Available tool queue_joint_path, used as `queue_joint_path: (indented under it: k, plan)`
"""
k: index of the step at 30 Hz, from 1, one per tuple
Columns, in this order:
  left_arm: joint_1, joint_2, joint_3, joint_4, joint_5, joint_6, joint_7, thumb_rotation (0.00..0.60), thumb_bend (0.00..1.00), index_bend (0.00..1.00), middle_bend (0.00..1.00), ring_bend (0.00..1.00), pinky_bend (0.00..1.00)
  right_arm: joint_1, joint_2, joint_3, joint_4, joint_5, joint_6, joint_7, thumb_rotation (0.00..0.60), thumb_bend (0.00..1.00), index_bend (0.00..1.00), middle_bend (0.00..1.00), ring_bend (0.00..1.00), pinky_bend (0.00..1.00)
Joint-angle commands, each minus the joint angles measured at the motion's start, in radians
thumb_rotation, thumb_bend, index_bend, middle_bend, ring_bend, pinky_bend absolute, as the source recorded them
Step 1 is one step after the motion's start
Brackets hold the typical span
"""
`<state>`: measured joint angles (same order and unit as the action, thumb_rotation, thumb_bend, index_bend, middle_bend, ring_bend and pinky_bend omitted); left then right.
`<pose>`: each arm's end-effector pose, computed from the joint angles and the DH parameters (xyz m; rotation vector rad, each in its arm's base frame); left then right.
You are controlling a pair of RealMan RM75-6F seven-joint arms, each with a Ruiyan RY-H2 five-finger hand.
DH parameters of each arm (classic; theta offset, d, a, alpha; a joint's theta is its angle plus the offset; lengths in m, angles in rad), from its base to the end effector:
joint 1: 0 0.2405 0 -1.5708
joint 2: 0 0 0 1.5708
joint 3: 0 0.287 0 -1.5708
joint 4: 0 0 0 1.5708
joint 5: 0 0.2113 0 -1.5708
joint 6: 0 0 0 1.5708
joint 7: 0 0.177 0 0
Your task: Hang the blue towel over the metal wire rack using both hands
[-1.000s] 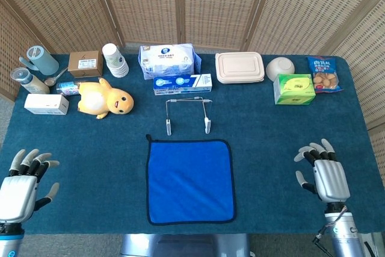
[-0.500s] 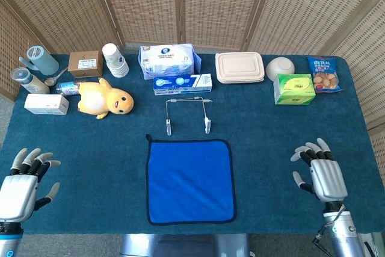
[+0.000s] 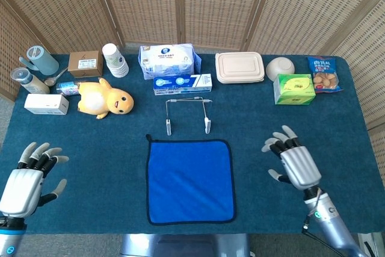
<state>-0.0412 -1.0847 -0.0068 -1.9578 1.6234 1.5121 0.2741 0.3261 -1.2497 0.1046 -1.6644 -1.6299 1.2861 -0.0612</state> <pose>-0.2583 0.1886 0.1541 -1.4652 -0.9048 -0.9761 -0.2361 -0.2864 0.0927 1.7176 -0.8522 1.1468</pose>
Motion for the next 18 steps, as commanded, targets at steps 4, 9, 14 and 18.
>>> queue_joint_path:
  k: [4, 9, 14, 18]
  plan:
    - [-0.013, 0.014, -0.004, -0.024, -0.012, -0.019, 0.01, 0.6, 0.42, 0.33, 0.26, 0.15, 0.03, 0.102, -0.09, -0.009, 0.137, -0.122, -0.033, 0.09, 0.6, 0.02, 0.33, 0.32, 0.16, 0.1]
    - [-0.02, 0.02, -0.008, -0.038, -0.019, -0.026, 0.016, 0.6, 0.42, 0.32, 0.26, 0.15, 0.03, 0.159, -0.143, -0.02, 0.215, -0.165, -0.057, 0.131, 0.6, 0.0, 0.32, 0.32, 0.13, 0.1]
    - [-0.024, 0.023, -0.008, -0.043, -0.027, -0.032, 0.021, 0.6, 0.42, 0.32, 0.25, 0.15, 0.03, 0.198, -0.199, -0.036, 0.293, -0.2, -0.053, 0.169, 0.6, 0.0, 0.28, 0.32, 0.12, 0.1]
    - [-0.027, 0.025, -0.009, -0.046, -0.033, -0.035, 0.025, 0.6, 0.42, 0.32, 0.25, 0.15, 0.03, 0.224, -0.24, -0.054, 0.373, -0.232, -0.039, 0.192, 0.6, 0.0, 0.24, 0.32, 0.1, 0.1]
